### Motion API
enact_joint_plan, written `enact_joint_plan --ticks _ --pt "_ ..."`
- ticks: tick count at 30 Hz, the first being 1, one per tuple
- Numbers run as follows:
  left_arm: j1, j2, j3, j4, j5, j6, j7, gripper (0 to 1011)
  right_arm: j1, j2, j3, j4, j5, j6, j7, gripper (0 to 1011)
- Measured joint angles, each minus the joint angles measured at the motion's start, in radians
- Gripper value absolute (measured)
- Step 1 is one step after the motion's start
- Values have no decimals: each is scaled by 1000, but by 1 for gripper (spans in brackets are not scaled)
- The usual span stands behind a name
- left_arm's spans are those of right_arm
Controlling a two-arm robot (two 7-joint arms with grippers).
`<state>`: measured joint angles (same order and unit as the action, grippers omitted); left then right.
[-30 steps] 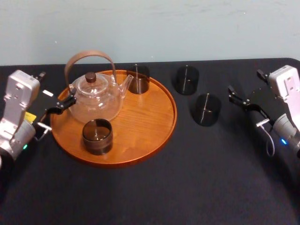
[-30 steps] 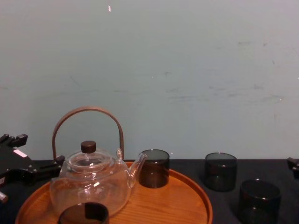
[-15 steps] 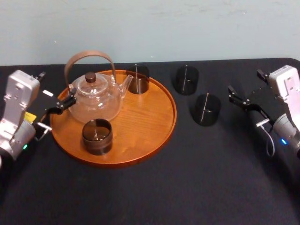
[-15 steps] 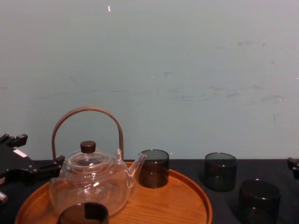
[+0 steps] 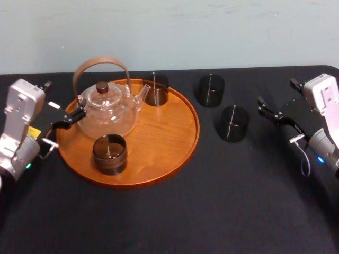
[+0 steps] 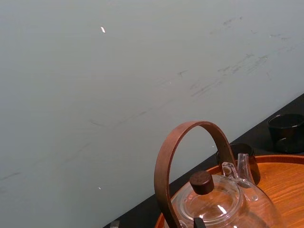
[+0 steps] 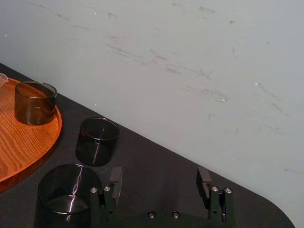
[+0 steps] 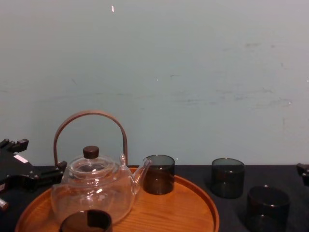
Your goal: Pick up the glass from the table and place it on the tray.
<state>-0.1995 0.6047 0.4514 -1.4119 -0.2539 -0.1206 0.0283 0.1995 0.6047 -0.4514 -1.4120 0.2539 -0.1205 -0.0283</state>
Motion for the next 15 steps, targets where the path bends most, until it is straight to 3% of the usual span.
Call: enact_joint_plan --ticks 15 --pt "0 0 0 0 0 0 0 1010 0 0 0 0 0 0 0 1002"
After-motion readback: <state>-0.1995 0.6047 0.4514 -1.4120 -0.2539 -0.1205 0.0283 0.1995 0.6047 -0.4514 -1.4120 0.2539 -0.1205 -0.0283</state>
